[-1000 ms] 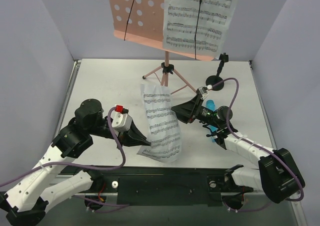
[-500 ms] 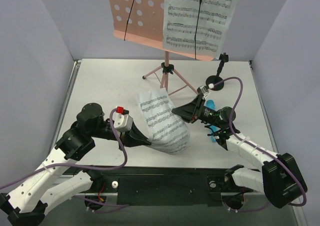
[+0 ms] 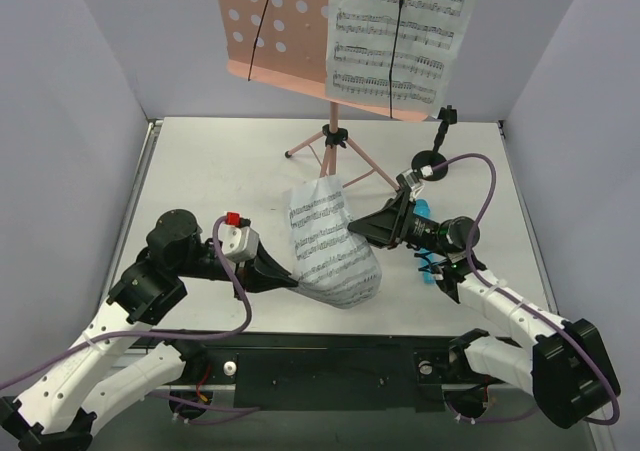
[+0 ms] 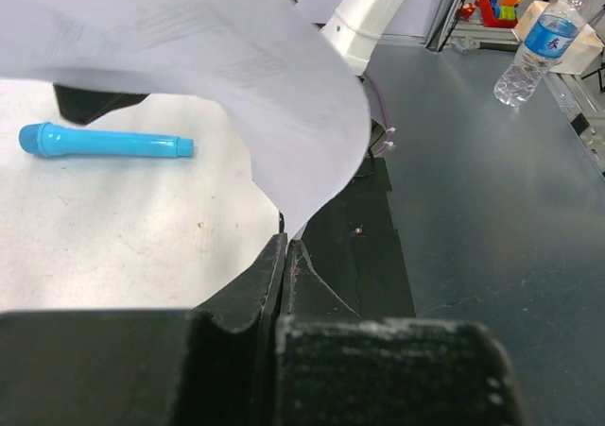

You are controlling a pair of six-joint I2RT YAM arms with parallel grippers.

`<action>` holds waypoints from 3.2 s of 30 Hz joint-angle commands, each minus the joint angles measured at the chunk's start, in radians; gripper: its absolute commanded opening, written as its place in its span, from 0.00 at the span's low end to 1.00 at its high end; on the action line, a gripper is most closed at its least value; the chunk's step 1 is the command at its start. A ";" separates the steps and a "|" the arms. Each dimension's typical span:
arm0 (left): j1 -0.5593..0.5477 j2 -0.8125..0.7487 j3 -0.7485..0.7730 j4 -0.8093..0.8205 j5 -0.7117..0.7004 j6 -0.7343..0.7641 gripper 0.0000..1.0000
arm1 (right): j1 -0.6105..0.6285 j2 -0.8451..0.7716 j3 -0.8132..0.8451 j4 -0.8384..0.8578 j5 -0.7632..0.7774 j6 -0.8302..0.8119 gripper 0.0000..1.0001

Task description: Set up the instrument practice props

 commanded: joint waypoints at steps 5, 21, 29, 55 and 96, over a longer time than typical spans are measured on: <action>0.041 -0.014 -0.008 0.051 0.015 -0.015 0.00 | -0.006 -0.086 0.045 0.292 -0.055 -0.035 0.39; 0.083 -0.029 -0.018 0.049 0.032 -0.015 0.00 | -0.112 -0.164 0.005 0.292 -0.087 0.002 0.42; 0.101 -0.031 -0.015 0.057 0.033 -0.021 0.00 | -0.115 -0.186 0.002 0.290 -0.129 -0.006 0.42; 0.161 -0.031 -0.021 0.140 0.055 -0.100 0.00 | -0.127 -0.496 0.071 -0.356 -0.259 -0.420 0.50; -0.022 0.080 -0.211 1.077 -0.143 -0.680 0.72 | -0.054 -0.594 0.246 -0.811 -0.315 -0.809 0.00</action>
